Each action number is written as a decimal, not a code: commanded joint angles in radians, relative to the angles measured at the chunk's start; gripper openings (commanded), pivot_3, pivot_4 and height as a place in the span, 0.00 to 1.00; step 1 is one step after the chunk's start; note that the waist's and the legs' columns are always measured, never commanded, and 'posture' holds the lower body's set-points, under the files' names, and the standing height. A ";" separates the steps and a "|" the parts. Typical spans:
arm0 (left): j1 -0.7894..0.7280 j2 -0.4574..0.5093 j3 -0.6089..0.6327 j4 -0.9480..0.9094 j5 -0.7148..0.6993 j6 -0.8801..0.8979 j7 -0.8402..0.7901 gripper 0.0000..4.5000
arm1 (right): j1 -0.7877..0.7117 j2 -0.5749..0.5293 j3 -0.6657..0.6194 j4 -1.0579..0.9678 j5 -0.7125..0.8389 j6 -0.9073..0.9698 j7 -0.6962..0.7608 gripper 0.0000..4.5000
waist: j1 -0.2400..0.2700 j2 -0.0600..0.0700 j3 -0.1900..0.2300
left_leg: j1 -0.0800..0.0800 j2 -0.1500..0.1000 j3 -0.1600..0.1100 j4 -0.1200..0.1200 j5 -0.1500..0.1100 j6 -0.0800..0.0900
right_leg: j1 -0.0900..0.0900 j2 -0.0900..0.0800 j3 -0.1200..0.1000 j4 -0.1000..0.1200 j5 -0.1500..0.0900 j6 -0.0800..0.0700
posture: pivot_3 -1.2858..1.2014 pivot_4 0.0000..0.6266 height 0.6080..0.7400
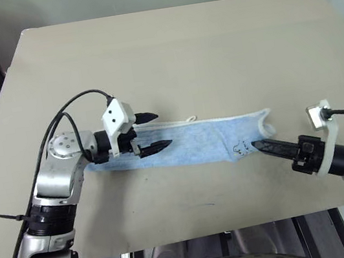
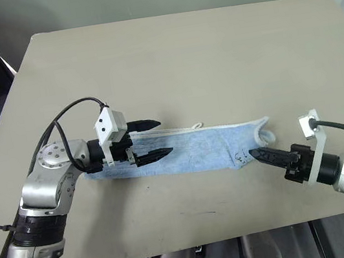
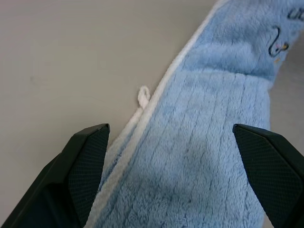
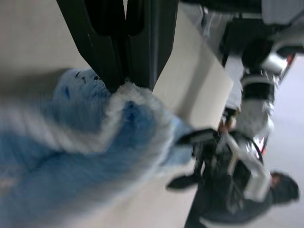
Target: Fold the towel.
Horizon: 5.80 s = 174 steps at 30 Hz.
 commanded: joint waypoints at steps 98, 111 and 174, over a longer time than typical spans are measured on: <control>-0.069 0.006 0.084 0.083 -0.032 -0.053 0.005 1.00 | -0.781 0.394 0.767 0.243 -1.139 -0.159 0.510 0.01 | -0.011 0.002 0.001 | -0.005 0.007 0.002 0.000 0.011 0.004 | -0.011 0.001 -0.008 0.004 0.018 -0.012 | 0.52 0.24 0.72; -0.040 0.012 0.096 0.155 -0.009 -0.133 -0.008 1.00 | -0.803 0.422 0.765 0.258 -1.187 -0.171 0.641 0.36 | -0.013 0.002 0.001 | -0.005 0.007 0.002 0.000 0.012 0.002 | -0.016 0.001 -0.008 0.012 0.016 -0.016 | 0.52 0.24 0.72; 0.008 0.096 0.068 0.095 -0.039 0.016 -0.113 1.00 | -0.797 0.521 0.591 0.305 -1.188 -0.089 0.528 0.86 | -0.016 0.002 0.001 | -0.006 0.007 0.002 -0.001 0.013 0.000 | -0.019 0.003 -0.007 0.015 0.016 -0.018 | 0.52 0.24 0.72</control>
